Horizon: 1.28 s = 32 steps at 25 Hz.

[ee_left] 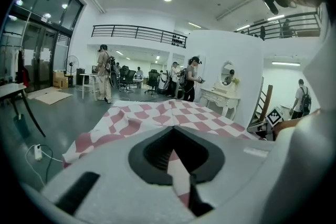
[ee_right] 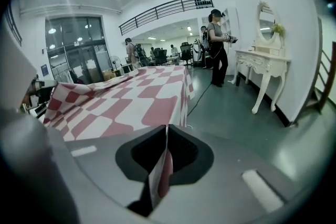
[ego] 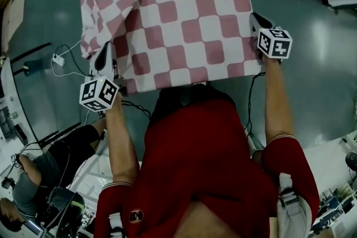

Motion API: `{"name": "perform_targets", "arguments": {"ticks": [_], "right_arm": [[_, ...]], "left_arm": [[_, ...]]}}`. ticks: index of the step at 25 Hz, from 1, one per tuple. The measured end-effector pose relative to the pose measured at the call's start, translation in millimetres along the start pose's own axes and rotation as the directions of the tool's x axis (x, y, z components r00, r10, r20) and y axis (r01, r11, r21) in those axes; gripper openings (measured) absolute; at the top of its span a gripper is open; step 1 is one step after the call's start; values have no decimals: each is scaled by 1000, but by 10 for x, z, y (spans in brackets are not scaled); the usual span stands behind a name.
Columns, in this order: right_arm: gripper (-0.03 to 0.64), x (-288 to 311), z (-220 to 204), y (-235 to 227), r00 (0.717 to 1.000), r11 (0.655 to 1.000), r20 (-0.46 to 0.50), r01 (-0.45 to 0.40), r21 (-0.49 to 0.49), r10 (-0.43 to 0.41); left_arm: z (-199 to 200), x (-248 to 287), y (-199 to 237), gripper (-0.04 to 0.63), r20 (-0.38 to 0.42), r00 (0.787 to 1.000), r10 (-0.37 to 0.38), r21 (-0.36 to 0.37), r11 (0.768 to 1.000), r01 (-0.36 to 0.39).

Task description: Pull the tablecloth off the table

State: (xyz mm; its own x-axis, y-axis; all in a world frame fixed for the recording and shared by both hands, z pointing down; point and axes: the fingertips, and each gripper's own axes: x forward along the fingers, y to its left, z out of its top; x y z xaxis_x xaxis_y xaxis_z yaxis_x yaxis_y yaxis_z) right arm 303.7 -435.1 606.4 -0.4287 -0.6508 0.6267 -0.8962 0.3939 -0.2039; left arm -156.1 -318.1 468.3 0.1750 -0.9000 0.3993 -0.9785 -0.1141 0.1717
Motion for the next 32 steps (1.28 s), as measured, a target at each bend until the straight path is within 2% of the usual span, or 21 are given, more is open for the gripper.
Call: {"name": "perform_targets", "arguments": {"ticks": [2, 5, 13, 19, 26, 32], "right_arm": [[12, -7, 3, 16, 1000, 999, 9, 27, -17, -27], [12, -51, 18, 118, 1000, 1000, 29, 13, -13, -13], [12, -290, 208, 743, 985, 991, 109, -134, -27, 136], [12, -473, 261, 1174, 967, 980, 160, -187, -73, 197], [12, -1126, 72, 2006, 938, 970, 250, -220, -100, 239], [12, -1509, 162, 2615, 922, 966, 289, -239, -96, 257]], "left_arm": [[-38, 1, -31, 8, -4, 1000, 0, 2, 1000, 0], [-97, -35, -97, 8, -8, 1000, -5, 7, 1000, 5], [-85, -220, -200, 8, 23, 999, -43, 7, 999, 42], [20, -385, -302, 8, 79, 991, -106, 7, 994, 106], [-104, -1233, -470, 8, 147, 959, -243, 27, 970, 242], [84, -1722, -567, 8, 189, 929, -319, 28, 947, 319]]}}
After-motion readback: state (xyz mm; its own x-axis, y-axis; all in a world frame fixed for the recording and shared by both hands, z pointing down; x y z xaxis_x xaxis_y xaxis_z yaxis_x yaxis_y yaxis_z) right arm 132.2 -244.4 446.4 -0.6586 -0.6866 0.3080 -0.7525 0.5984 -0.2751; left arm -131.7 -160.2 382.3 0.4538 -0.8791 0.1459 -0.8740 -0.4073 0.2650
